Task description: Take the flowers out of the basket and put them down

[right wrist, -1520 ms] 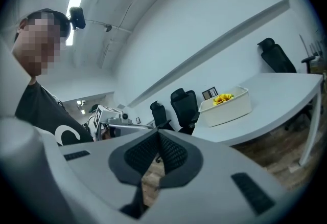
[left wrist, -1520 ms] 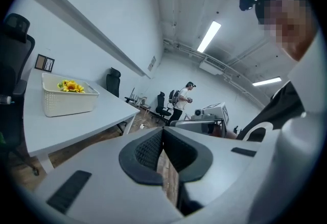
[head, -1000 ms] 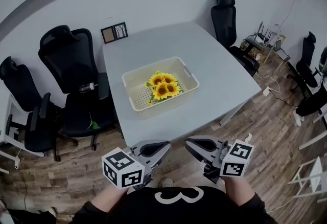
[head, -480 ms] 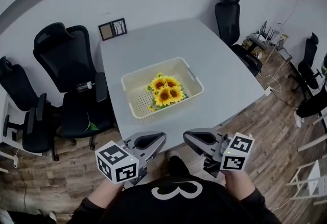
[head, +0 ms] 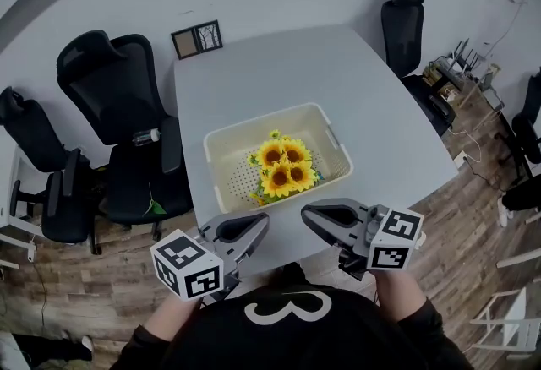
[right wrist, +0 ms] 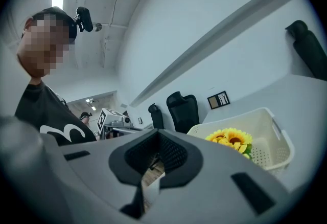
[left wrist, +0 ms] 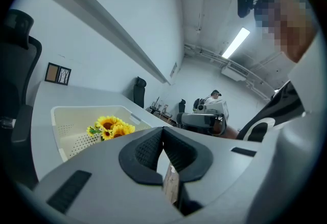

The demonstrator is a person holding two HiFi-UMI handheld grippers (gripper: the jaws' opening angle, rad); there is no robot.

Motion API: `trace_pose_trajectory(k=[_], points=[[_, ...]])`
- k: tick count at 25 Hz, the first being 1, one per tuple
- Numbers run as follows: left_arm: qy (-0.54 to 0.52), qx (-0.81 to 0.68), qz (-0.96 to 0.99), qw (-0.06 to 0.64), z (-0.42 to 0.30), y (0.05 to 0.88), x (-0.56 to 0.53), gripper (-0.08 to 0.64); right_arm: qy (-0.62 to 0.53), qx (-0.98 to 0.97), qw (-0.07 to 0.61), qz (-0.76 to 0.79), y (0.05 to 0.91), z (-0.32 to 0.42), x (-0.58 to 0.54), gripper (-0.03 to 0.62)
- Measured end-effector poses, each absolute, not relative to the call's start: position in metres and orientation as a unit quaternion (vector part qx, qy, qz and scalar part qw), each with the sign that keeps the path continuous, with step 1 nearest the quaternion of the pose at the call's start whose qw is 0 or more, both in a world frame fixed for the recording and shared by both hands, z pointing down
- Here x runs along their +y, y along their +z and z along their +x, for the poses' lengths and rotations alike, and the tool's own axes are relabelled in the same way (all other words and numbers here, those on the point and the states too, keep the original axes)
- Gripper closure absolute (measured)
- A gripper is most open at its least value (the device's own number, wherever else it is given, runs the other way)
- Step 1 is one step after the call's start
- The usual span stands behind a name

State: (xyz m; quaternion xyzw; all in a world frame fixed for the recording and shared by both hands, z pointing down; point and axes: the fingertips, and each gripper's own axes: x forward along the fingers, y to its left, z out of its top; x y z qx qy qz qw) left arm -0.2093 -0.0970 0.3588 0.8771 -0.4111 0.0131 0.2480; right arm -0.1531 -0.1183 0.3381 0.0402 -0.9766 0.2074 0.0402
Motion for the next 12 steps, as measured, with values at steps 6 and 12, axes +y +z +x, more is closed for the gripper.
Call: trace_pose_trajectory(k=[6, 12], points=[[0.024, -0.435, 0.865, 0.249, -0.227, 0.368, -0.142, 0.548, 0.208, -0.976, 0.042, 0.039, 0.343, -0.152, -0.176, 0.584], [0.047, -0.468, 0.848, 0.244, -0.255, 0.375, -0.192, 0.548, 0.225, -0.973, 0.037, 0.029, 0.348, -0.155, -0.212, 0.584]])
